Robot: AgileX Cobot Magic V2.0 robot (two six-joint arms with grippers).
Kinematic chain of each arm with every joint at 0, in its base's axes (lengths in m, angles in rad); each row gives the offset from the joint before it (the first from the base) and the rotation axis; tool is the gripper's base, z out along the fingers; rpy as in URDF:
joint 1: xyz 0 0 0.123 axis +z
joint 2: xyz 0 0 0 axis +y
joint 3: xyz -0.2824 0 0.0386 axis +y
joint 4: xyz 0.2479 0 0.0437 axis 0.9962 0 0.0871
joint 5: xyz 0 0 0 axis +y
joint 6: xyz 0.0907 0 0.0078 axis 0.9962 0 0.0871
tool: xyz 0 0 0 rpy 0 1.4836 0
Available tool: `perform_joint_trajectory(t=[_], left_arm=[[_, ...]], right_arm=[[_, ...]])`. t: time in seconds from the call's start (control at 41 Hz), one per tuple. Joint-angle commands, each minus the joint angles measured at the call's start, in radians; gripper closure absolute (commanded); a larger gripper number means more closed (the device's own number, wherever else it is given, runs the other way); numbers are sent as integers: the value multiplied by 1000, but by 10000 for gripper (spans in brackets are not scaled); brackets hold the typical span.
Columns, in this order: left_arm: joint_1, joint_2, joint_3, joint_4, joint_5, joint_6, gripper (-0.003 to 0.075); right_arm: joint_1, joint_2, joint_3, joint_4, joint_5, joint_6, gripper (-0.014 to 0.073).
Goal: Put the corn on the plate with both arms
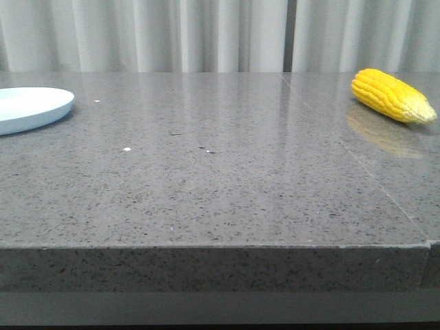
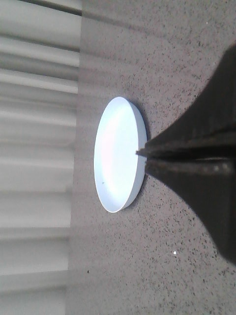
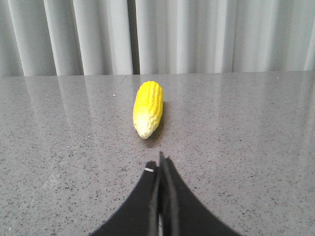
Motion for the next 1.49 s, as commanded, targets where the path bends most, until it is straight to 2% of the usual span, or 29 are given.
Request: perform_joint_trajectory(t=[0.0,0.244,0.391,0.659,0.952,1.148,1.465], left_arm=[[-2,-15,23,-6,-81,-10,741],[-2,-15,19,10,-148,-10,741],[-2,-15,-80,12,-151,-10,741],[-2,82,-438,76,28,-10,741],[-2,344,-781,76,349,-10,741],[-2,467,-803,76,485,-10,741],[-2,594,-800,76,529,-10,741]], right_arm=[[-6,-17,-21,5,-84,-1,659],[-6,-17,-29,8,-144,-1,659],[-6,-17,-136,8,-82,-1,659],[-6,73,-437,8,174,-7,659],[-6,323,-677,8,465,-7,659],[-6,469,-692,8,527,-7,659],[-6,608,-692,3,526,-12,659]])
